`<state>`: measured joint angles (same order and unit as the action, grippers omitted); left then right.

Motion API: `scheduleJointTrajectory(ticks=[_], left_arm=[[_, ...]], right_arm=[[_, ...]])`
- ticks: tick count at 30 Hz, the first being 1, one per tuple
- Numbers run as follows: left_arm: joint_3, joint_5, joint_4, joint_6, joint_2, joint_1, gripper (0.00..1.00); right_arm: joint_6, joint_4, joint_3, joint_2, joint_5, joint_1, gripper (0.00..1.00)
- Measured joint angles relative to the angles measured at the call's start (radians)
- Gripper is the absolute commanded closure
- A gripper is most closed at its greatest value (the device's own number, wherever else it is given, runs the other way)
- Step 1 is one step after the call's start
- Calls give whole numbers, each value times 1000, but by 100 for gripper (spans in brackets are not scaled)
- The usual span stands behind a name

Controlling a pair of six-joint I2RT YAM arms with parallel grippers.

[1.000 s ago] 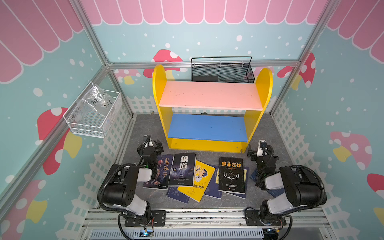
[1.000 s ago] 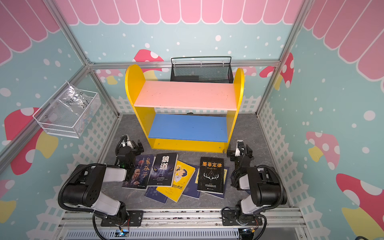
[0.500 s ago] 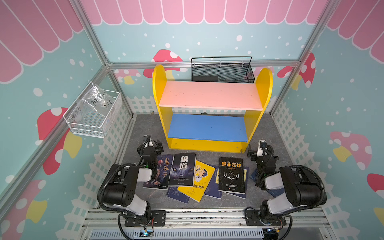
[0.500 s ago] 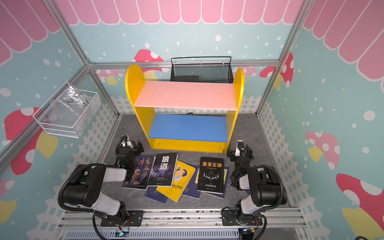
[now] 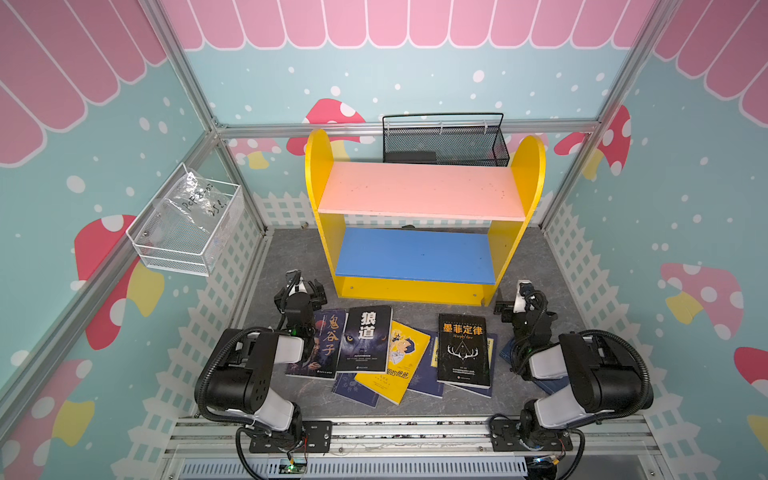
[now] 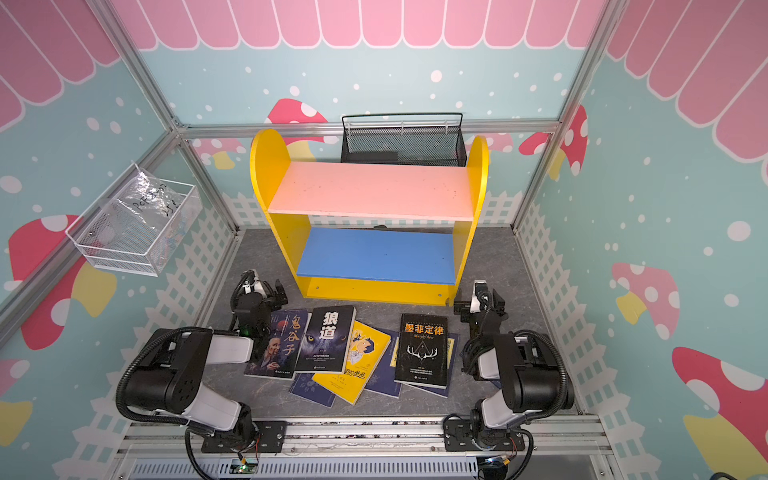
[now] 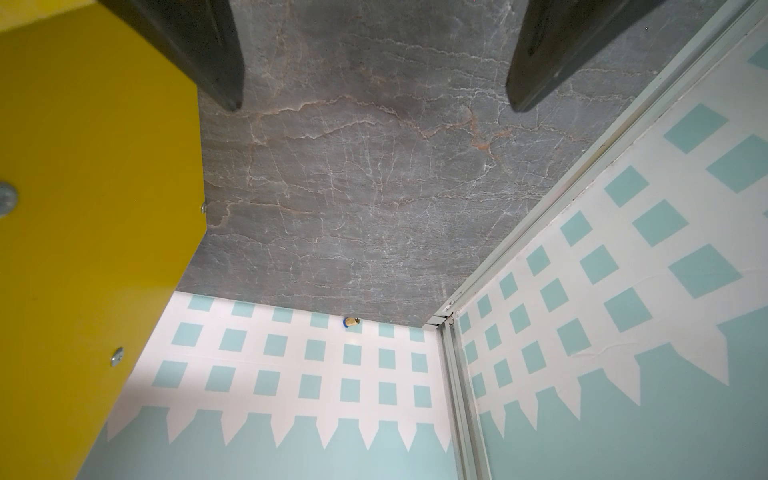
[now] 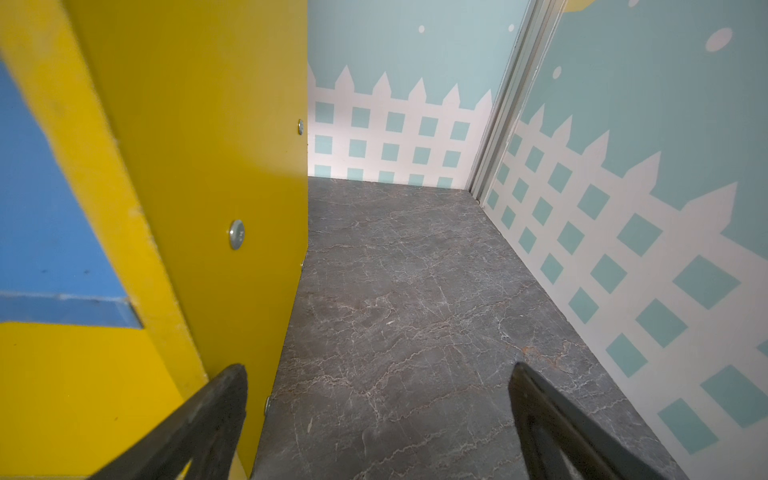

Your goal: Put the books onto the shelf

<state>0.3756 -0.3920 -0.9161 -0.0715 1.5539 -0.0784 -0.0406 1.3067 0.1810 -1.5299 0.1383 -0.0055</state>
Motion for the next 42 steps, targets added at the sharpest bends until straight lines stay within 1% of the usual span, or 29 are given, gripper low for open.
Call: scheduleJointTrajectory(ticks=[5,7,9,12,15,18,21,25,29,32,34,36,38,40,42], left_arm=[[0,-3,3,0,-2,-1,0],[1,-10,31,-2,-19,-3,0],[17,-54,103,4,-66,-23,0],[109,-85,291,6,-192,-73,1],[231,-60,442,-48,-320,-95,1],[311,-11,573,-157,-422,-125,1],[308,64,685,-288,-510,-180,1],[226,180,793,-510,-603,-277,1],[142,232,872,-692,-645,-439,1],[116,241,909,-773,-652,-534,1],[111,240,923,-806,-652,-566,1],[105,236,929,-827,-653,-580,1],[101,231,934,-841,-655,-584,1],[100,232,938,-856,-657,-585,1],[100,236,938,-874,-655,-594,1]], right_arm=[[0,0,0,0,2,0,0],[-3,-24,4,17,21,0,0],[-14,-148,48,79,51,0,0],[-19,-371,204,185,51,0,0],[-53,-548,351,270,29,-15,1],[-145,-687,411,349,-25,-10,0],[-241,-808,397,430,-36,22,0],[-436,-938,322,561,-77,77,0],[-611,-1081,217,684,-240,154,0],[-694,-1213,146,796,-272,163,0],[-736,-1291,113,890,-269,163,0],[-776,-1360,101,983,-262,163,0],[-802,-1394,101,1045,-262,163,0],[-819,-1416,102,1070,-275,163,0],[-834,-1429,101,1057,-306,163,0]])
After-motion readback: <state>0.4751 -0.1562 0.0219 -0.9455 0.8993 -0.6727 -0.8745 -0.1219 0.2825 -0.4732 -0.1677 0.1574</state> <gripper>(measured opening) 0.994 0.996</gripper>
